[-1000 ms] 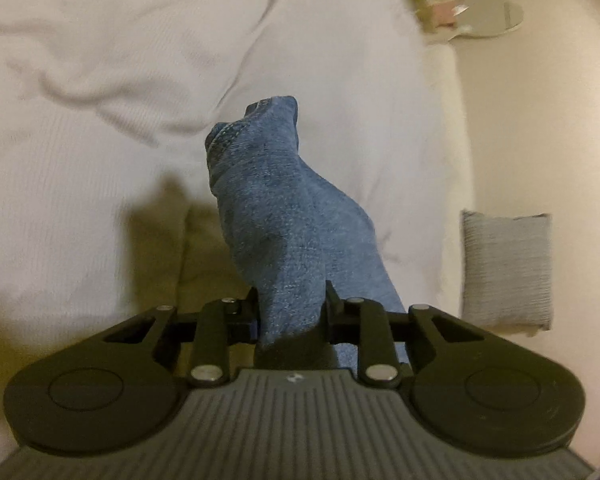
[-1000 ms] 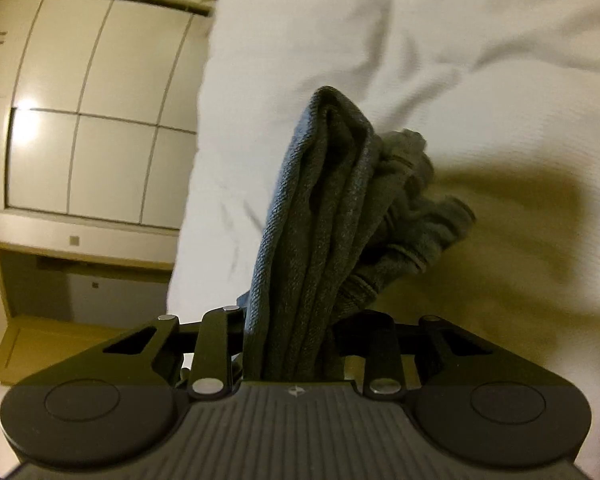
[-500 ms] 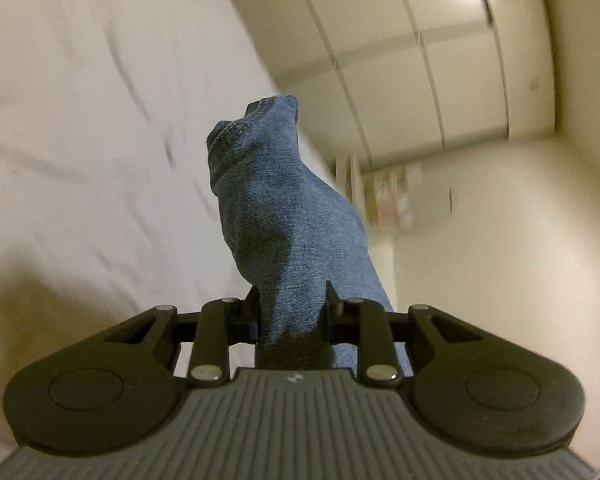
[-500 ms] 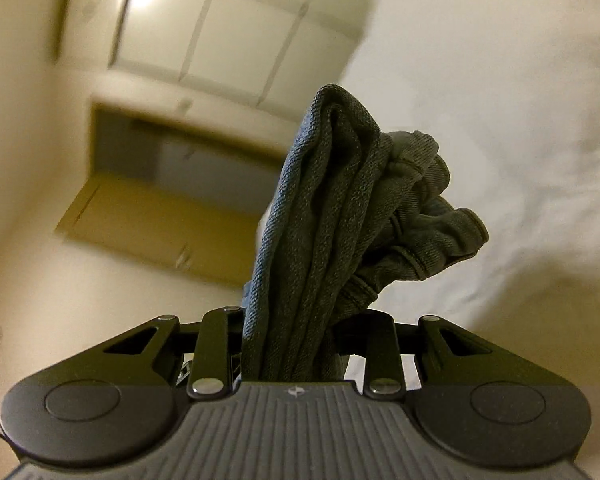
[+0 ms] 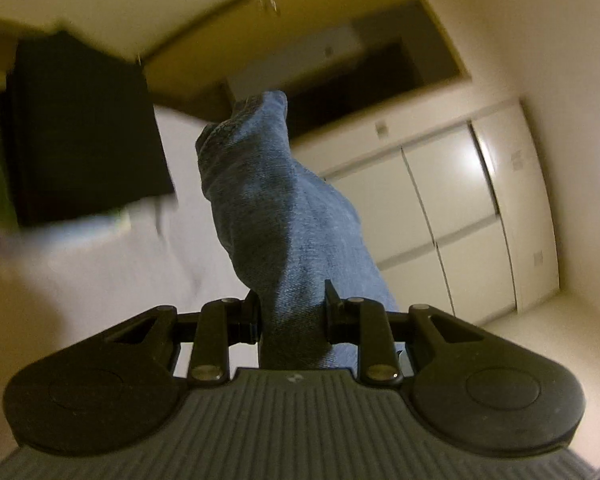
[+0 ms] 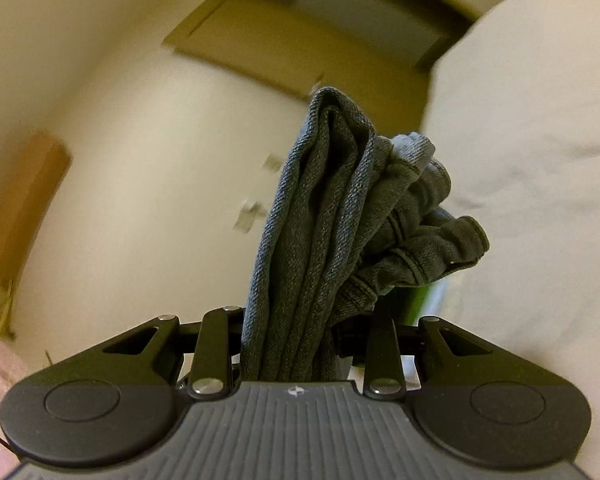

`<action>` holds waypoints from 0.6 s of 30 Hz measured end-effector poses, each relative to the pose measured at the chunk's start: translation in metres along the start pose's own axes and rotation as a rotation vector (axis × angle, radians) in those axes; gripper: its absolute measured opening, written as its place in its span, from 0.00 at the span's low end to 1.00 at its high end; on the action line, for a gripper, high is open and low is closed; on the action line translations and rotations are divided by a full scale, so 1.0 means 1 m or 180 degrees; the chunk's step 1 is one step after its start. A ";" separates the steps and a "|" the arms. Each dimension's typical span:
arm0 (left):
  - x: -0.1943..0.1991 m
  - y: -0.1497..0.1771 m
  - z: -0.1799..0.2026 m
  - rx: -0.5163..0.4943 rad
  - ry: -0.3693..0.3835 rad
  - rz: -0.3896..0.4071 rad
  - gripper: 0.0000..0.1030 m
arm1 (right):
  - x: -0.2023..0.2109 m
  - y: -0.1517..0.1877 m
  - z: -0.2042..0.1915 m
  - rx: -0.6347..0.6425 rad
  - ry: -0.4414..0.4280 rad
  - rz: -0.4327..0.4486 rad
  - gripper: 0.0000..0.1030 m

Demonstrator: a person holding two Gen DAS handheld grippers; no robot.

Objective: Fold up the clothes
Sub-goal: 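Lift the folded jeans with both grippers and carry them to the clothes stack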

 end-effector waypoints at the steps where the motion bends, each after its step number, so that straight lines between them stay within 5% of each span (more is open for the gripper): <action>1: 0.000 -0.027 -0.005 -0.0023 -0.0009 0.0069 0.22 | -0.034 -0.004 -0.006 0.0039 -0.0055 -0.0056 0.30; 9: -0.029 -0.168 -0.048 -0.0232 -0.0128 0.0474 0.23 | -0.238 -0.034 -0.028 0.0305 -0.0315 -0.0336 0.30; 14: -0.066 -0.191 -0.101 -0.0329 -0.0386 0.0492 0.23 | -0.310 -0.037 0.004 0.0263 -0.0305 -0.0514 0.30; 18: -0.114 -0.168 -0.178 -0.0130 -0.0943 0.0111 0.24 | -0.346 -0.021 0.074 -0.0019 -0.0008 -0.0728 0.30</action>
Point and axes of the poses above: each gripper's, at about its wrist camera, not at the fingertips, and x roughly against the way its jaws point, z to its right, y to its underside, the point moved 10 cm from there along -x, roughly the way its jaws point, and after that the axes turned 6 degrees about -y, right-handed, at the moved point
